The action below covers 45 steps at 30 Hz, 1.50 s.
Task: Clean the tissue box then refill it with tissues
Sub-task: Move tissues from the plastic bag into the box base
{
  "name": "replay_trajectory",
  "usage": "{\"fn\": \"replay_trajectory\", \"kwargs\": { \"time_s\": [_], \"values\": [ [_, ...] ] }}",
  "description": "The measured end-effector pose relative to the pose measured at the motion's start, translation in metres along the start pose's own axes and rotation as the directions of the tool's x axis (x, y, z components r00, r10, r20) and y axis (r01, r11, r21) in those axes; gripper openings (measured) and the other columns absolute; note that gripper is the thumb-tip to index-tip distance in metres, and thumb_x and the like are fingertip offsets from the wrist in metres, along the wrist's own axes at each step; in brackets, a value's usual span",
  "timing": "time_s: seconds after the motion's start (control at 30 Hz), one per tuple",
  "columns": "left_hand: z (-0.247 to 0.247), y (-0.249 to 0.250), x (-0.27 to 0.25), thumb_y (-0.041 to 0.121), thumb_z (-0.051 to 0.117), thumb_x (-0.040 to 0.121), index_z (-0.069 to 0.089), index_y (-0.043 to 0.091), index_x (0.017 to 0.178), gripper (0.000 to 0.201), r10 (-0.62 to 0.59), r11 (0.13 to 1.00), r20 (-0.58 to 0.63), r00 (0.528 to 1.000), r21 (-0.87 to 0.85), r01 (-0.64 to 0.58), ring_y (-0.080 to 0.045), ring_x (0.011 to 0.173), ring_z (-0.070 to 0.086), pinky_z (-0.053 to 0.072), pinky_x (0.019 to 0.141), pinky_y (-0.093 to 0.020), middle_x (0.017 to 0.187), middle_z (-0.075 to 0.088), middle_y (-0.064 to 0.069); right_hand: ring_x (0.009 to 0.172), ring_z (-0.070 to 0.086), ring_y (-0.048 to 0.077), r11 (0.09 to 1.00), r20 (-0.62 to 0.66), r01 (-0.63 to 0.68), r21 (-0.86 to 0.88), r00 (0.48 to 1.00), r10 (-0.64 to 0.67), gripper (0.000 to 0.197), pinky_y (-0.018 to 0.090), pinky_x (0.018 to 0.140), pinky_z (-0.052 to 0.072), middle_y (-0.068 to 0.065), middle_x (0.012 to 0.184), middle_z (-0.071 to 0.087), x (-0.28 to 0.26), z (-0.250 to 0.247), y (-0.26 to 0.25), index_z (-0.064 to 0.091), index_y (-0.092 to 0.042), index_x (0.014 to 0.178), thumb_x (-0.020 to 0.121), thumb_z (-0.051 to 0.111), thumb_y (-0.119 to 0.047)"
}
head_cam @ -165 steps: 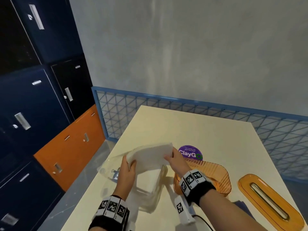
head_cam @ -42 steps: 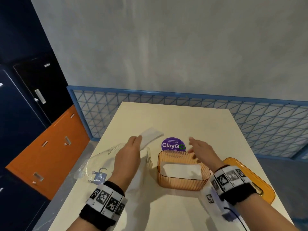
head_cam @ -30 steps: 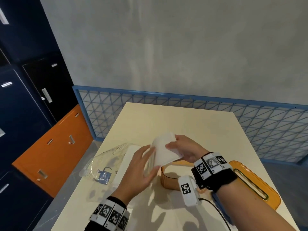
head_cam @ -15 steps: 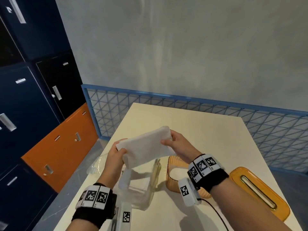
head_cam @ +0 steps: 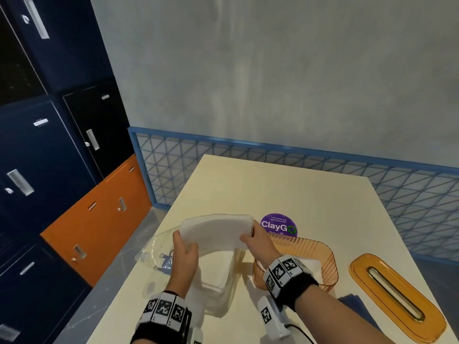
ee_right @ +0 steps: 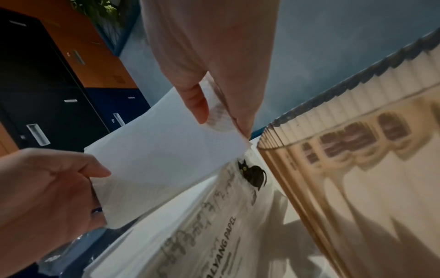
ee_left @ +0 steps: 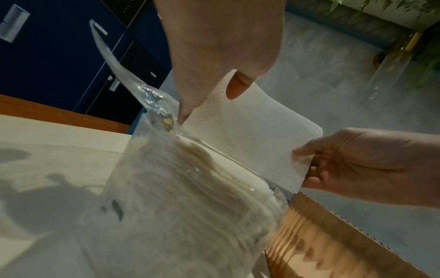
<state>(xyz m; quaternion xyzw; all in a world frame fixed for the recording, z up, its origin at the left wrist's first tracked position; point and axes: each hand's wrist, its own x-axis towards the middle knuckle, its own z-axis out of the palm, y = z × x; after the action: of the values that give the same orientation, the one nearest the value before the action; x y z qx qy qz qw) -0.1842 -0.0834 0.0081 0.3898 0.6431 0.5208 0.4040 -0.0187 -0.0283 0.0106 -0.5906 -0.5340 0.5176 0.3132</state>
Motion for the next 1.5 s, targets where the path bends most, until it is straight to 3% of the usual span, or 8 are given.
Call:
{"fn": "replay_trajectory", "kwargs": {
  "time_s": [0.33,0.57,0.7,0.8,1.07,1.23,1.37,1.5],
  "values": [
    [0.023,0.025,0.017,0.01,0.044,0.096,0.04,0.011,0.106,0.011,0.12,0.979,0.027,0.992,0.163,-0.123,-0.023,0.094,0.051,0.041,0.078,-0.031,0.103,0.052,-0.007,0.1,0.054,0.02,0.993,-0.062,0.019,-0.115,0.998,-0.026,0.033,0.029,0.078,0.047,0.008,0.12,0.058,-0.003,-0.042,-0.024,0.048,-0.008,0.127,0.093,0.048,-0.01],
    [0.09,0.034,0.016,0.015,0.062,0.086,0.049,0.007,0.087,0.016,-0.027,0.966,0.24,0.97,0.257,-0.036,-0.019,0.076,0.048,0.033,0.054,-0.021,0.082,0.052,-0.003,0.092,0.06,0.027,0.972,-0.166,-0.211,-0.099,0.967,0.193,0.024,0.026,0.053,0.052,0.012,0.113,0.06,-0.034,-0.129,-0.007,0.056,-0.009,0.113,0.09,0.053,-0.009],
    [0.123,0.023,0.005,0.013,0.064,0.084,0.048,0.01,0.098,0.021,-0.091,0.937,0.31,0.946,0.348,-0.024,-0.016,0.074,0.052,0.043,0.059,-0.023,0.089,0.057,-0.004,0.081,0.058,0.021,0.937,-0.19,-0.34,-0.085,0.928,0.319,0.02,0.02,0.042,0.049,0.012,0.105,0.058,-0.045,-0.148,0.019,0.056,-0.006,0.11,0.09,0.054,-0.005],
    [0.137,0.013,-0.001,0.01,0.056,0.087,0.04,0.013,0.125,0.041,-0.005,0.849,0.36,0.933,0.494,-0.186,-0.024,0.092,0.06,0.047,0.075,-0.03,0.105,0.062,-0.009,0.078,0.059,0.02,0.909,-0.221,-0.392,-0.138,0.907,0.358,0.016,0.029,0.057,0.057,0.013,0.1,0.059,-0.042,-0.148,0.036,0.058,-0.002,0.104,0.089,0.053,-0.002],
    [0.152,-0.007,-0.007,0.007,0.041,0.092,0.023,0.018,0.145,0.057,0.074,0.442,0.505,0.86,0.757,-0.482,-0.023,0.119,0.051,0.04,0.102,-0.043,0.127,0.055,-0.005,0.124,0.05,0.028,0.681,-0.29,-0.435,-0.589,0.9,0.325,0.033,0.028,0.095,0.043,0.015,0.133,0.054,-0.029,-0.124,0.052,0.051,-0.001,0.125,0.094,0.044,-0.009],
    [0.157,-0.016,-0.007,0.008,0.05,0.088,0.028,0.017,0.14,0.057,0.125,0.237,0.53,0.839,0.805,-0.544,-0.023,0.119,0.045,0.041,0.095,-0.039,0.13,0.047,-0.004,0.133,0.043,0.025,0.572,-0.294,-0.404,-0.714,0.914,0.278,0.038,0.028,0.106,0.036,0.016,0.143,0.044,-0.03,-0.113,0.056,0.04,0.001,0.135,0.098,0.038,-0.004],
    [0.164,-0.017,-0.011,0.001,0.069,0.071,0.061,0.015,0.111,0.043,0.264,0.308,0.593,0.761,0.696,-0.649,-0.02,0.089,0.062,0.049,0.067,-0.029,0.106,0.061,-0.003,0.122,0.051,0.026,0.512,-0.349,-0.353,-0.783,0.931,0.107,0.034,0.03,0.097,0.044,0.014,0.134,0.048,-0.034,-0.112,0.051,0.044,-0.005,0.129,0.095,0.039,-0.004],
    [0.175,-0.026,-0.003,0.009,0.043,0.094,0.048,0.011,0.132,0.038,-0.056,0.412,0.655,0.753,0.702,-0.58,-0.025,0.122,0.049,0.043,0.1,-0.033,0.134,0.046,-0.008,0.122,0.052,0.027,0.471,-0.246,-0.325,-0.82,0.943,0.223,0.031,0.031,0.096,0.045,0.015,0.132,0.053,-0.027,-0.118,0.047,0.052,-0.002,0.124,0.095,0.042,-0.003]
  ]
}}
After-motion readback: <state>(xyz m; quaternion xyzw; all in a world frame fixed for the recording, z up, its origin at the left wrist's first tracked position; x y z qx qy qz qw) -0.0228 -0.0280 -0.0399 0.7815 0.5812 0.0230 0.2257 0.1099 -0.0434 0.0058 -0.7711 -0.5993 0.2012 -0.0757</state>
